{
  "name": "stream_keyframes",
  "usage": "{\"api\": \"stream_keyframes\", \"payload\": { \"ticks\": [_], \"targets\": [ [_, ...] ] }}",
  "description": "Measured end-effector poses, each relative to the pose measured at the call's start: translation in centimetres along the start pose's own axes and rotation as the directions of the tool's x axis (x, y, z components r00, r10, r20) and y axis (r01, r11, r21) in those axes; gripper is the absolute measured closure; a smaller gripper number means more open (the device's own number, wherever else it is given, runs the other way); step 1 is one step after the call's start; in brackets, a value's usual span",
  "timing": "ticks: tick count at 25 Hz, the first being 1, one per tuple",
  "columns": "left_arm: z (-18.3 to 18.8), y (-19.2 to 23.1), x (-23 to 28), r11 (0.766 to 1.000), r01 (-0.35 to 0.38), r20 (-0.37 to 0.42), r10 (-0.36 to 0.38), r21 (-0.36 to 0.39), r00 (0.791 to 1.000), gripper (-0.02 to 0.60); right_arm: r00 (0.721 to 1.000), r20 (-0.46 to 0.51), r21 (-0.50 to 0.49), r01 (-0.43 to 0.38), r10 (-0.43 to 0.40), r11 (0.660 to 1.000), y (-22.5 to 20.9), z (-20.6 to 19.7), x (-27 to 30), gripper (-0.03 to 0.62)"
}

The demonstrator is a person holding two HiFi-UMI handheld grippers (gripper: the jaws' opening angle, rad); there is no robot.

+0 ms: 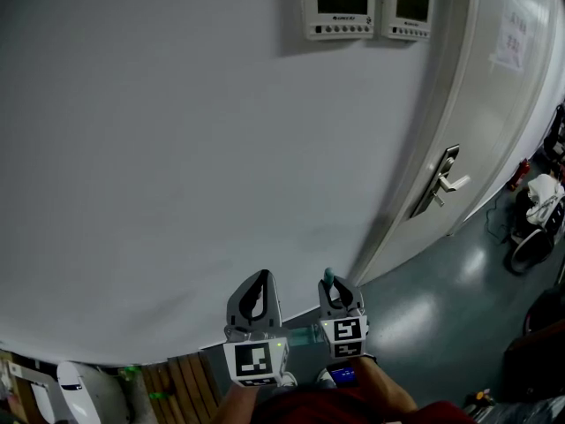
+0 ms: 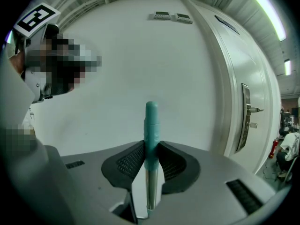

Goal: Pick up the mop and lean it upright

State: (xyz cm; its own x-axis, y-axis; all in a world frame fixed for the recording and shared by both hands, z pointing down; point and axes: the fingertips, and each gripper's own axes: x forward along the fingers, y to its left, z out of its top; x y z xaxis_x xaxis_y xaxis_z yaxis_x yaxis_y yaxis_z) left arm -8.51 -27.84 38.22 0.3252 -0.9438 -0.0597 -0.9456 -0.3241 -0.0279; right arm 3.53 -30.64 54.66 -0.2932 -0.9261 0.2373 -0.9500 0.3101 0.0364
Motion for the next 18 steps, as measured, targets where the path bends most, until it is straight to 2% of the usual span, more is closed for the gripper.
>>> {"api": "stream_keyframes", "payload": {
  "ticks": [8, 18],
  "targets": [
    [-0.1, 0.1, -0.3, 1.0, -0.004, -0.003, 0.004, -0.004, 1.0, 0.568, 1.0, 0.017, 0.005, -0.002, 0.002, 1.0, 0.2, 0.7, -1.4, 0.49],
    [0.1, 0.0, -0.3, 1.0, -0.001, 0.009, 0.001, 0.0, 1.0, 0.568, 0.988, 0.155, 0.0, -0.001, 0.001, 1.0, -0.5, 5.3, -4.7, 0.49]
  ]
}}
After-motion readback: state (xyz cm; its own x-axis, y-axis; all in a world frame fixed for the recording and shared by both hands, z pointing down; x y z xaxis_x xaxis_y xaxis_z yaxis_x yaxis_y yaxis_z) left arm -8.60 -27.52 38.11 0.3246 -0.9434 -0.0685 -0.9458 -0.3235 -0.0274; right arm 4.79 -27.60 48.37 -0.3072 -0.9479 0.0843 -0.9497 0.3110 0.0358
